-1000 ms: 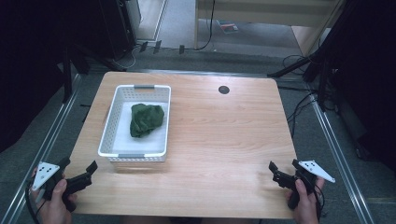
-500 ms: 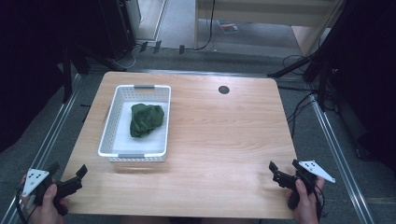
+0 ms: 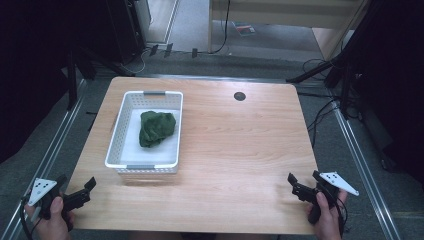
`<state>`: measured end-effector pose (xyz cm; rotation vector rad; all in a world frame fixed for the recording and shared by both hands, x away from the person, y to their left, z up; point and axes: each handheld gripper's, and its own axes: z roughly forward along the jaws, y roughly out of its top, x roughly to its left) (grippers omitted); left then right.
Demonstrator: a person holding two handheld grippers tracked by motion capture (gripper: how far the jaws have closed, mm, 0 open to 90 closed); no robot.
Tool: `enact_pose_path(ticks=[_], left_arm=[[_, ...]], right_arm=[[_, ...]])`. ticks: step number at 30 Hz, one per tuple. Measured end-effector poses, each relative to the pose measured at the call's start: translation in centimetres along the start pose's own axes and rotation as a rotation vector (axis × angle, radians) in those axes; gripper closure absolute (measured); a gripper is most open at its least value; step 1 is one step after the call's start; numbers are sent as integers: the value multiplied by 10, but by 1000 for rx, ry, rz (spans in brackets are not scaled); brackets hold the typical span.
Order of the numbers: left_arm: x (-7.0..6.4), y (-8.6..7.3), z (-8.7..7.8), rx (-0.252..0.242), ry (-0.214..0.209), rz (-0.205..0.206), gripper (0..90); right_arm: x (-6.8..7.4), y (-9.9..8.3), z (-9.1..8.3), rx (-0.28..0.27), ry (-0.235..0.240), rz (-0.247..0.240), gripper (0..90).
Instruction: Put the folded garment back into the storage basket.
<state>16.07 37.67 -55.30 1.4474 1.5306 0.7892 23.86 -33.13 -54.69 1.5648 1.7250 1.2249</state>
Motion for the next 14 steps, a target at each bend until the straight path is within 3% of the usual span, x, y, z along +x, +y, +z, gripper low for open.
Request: enact_pose_path(ticks=[2, 8, 14], left_arm=[[0, 0, 0, 3, -4, -1, 0], [6, 0, 0, 3, -12, -55, 0], [7, 1, 1, 8, -11, -69, 0]], right_arm=[[0, 0, 0, 0, -1, 0, 12], [0, 0, 0, 2, -1, 0, 12], [0, 0, 0, 1, -2, 0, 12]])
